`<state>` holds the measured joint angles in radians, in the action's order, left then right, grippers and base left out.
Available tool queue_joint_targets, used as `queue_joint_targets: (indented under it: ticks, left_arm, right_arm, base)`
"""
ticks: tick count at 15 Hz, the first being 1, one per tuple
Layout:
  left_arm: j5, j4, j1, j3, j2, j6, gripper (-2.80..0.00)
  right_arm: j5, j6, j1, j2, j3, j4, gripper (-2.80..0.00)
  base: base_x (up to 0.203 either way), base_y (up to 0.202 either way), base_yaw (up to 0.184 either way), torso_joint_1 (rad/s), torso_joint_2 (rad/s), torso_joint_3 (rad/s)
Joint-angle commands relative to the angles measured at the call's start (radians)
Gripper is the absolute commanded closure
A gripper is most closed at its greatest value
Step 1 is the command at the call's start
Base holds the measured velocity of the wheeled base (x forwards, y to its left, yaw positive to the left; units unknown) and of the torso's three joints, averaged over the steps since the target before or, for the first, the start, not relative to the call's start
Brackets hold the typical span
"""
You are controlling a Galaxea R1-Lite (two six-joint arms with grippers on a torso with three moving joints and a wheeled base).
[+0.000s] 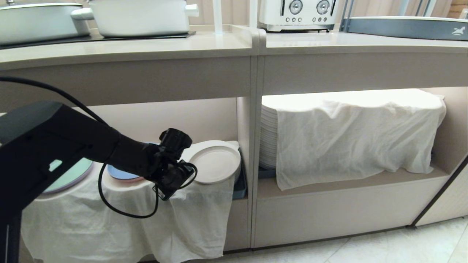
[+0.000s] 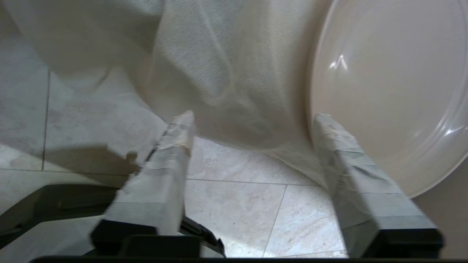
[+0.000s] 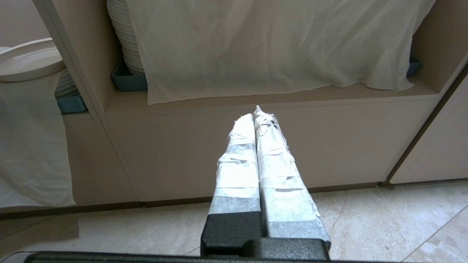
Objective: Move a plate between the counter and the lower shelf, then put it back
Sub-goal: Put the plate in the cupboard, then pick up the plate in the cupboard
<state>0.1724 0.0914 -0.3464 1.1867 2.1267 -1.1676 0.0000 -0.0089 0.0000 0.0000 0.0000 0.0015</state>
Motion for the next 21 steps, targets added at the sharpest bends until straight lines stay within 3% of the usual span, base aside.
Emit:
queue_joint_targets:
  ticks: [1,8,14,19,21]
  left_arm:
    - [0.003,0.001,-0.001,-0.041,-0.045,-0.007,0.0]
    - [0.012,0.002,-0.038,-0.268,-0.229,-0.008,0.0]
    - [0.131,0.005,-0.051,-0.428,-0.496,0.014,0.0]
    - [0.327,0.004,-0.037,-0.625,-0.788,0.178,0.0]
    - [0.386,0.002,0.023,-0.713,-0.899,0.255,0.0]
  right_arm:
    - [0.0,0.0,0.0,0.0,0.0,0.0,0.0]
    - [0.0,0.0,0.0,0.0,0.0,0.0,0.0]
    - [0.0,0.0,0.0,0.0,0.0,0.0,0.0]
    - [0.0,0.0,0.0,0.0,0.0,0.0,0.0]
    - [0.0,0.0,0.0,0.0,0.0,0.0,0.0]
  base:
    - [0.0,0.0,0.0,0.0,0.0,0.0]
    - [0.0,0.0,0.0,0.0,0.0,0.0]
    - [0.0,0.0,0.0,0.0,0.0,0.0]
    - [0.0,0.0,0.0,0.0,0.0,0.0]
    - [0.0,0.0,0.0,0.0,0.0,0.0]
